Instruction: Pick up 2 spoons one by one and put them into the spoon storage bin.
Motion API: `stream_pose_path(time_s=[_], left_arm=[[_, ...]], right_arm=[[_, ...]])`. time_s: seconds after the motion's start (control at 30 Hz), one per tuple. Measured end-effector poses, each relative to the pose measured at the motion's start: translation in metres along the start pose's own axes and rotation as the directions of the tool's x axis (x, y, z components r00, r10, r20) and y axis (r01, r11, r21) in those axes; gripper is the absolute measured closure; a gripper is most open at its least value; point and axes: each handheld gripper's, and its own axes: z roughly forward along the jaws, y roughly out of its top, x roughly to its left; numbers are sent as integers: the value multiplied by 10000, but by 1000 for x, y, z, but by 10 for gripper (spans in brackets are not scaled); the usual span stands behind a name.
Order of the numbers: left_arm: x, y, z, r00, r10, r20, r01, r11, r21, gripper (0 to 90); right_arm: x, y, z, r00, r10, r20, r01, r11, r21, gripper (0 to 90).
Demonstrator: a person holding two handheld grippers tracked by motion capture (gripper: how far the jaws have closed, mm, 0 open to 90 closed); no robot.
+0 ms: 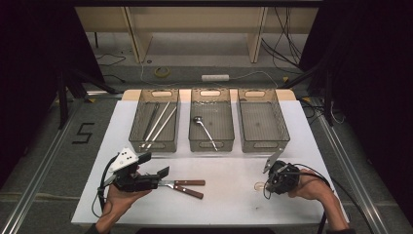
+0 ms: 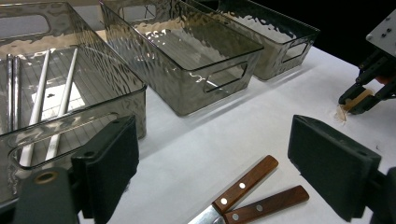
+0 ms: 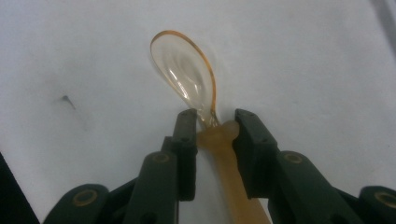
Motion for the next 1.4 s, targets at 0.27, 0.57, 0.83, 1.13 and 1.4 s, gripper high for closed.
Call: stream_pose_path(time_s=[0.27, 0.57, 0.83, 1.13, 1.4], left_arm=[[0, 0, 0, 10000, 9, -17, -9, 10000, 7, 158], [0, 0, 0, 10000, 36, -32, -36, 10000, 33, 158], [0, 0, 0, 10000, 40, -39, -40, 10000, 33, 159], [0, 0, 0, 10000, 35, -71, -35, 10000, 8, 159], [1, 0, -1, 10000, -35, -71, 34, 10000, -64, 158]], right_arm=[[3, 2, -2, 9993, -337, 156, 335, 9994, 117, 735], [1, 2, -9, 9997, -120, 227, 123, 9998, -136, 769], [0, 2, -11, 9998, 101, 193, -97, 9997, -223, 776], [-3, 4, -22, 9964, 758, 372, -731, 9949, -700, 777], [-10, 10, -39, 9812, 1873, 463, -1756, 9663, -1881, 776]])
